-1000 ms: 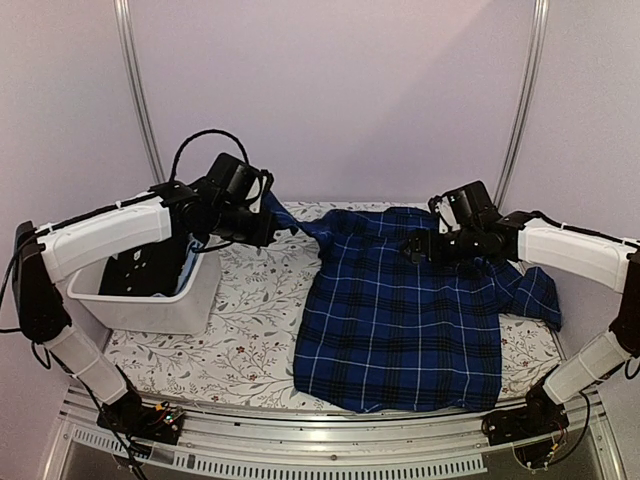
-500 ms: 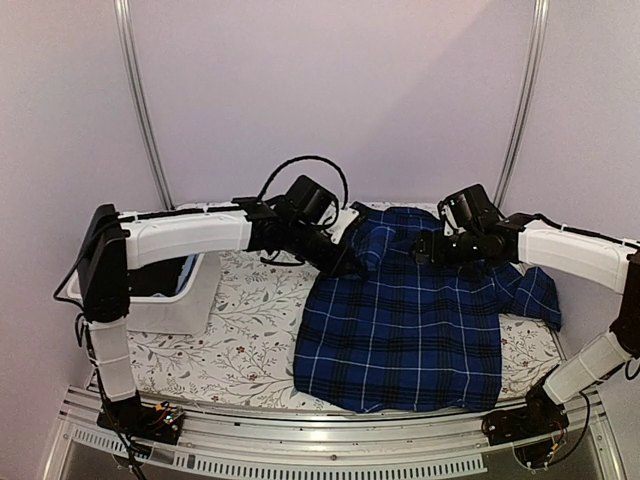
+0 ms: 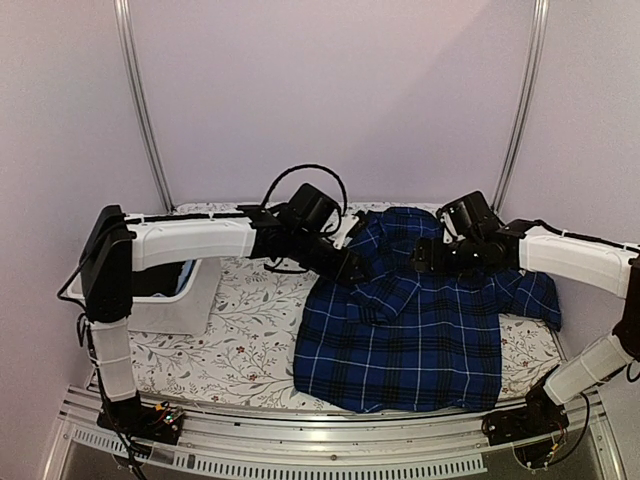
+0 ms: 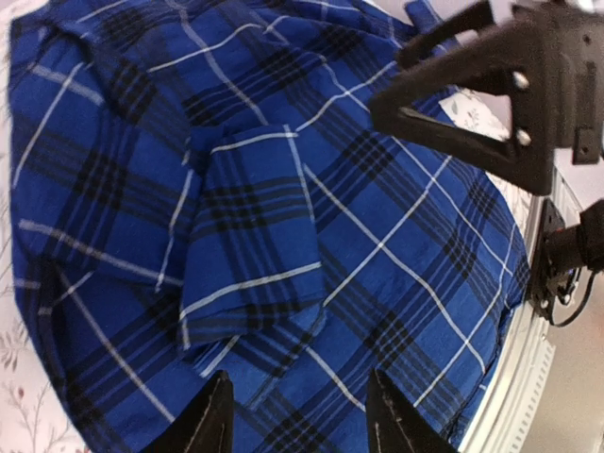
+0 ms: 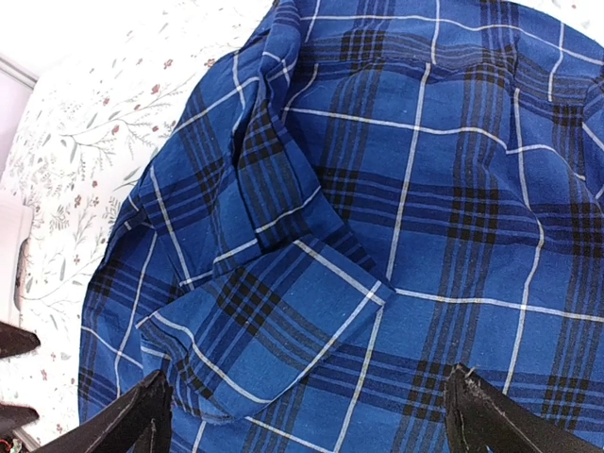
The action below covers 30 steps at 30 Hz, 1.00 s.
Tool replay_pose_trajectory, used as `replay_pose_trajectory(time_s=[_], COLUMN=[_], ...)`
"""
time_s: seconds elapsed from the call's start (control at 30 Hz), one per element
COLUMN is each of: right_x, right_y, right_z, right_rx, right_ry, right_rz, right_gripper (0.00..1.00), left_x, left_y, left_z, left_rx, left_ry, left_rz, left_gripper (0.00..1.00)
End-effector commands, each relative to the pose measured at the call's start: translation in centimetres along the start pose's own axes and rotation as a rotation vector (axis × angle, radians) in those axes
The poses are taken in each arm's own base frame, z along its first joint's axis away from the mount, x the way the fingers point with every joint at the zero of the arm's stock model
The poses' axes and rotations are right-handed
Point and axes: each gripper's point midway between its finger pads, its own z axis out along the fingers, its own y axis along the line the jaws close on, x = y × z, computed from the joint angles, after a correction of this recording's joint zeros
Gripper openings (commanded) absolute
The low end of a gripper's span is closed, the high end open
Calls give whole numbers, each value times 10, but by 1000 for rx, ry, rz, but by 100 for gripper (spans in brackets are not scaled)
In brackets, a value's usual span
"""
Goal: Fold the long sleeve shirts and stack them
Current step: Place the sleeve at the center of the board, then move the flattened shirt to the center of the board.
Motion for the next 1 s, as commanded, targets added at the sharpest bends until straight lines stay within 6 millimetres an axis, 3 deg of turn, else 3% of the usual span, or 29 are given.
replay_pose_trajectory(time_s=[0.0,0.13,0.23,0.43,0.57,0.77,0.97], right_x=[1,19,39,61,64,44,19], right_y=[25,53,69,51,57,70,94], right_z=[2,15,32,78,106,148,183], right_rx=[-52,-51,-39,83,71,31,-22], right_ry=[9,58,111,172,195,189,174], right_rz=[-48,-126,-173,-166,-172,-167,-175], right_gripper=[98,96,95,92,86,68,65], left_x=[1,53,85,114,125,140,144], left_y=[62,95,104,96,87,85,99], left_z=[-34,-38,-38,-29,-22,-18,-22], left_rx=[-150,-224,-216,-147,-87,-73,-111], left_ry=[-59,22,75,128,149,172,167], left_rz=[-221,-326,-385,-438,-471,-500,-518], left_gripper=[47,46,47,53,53,40,20])
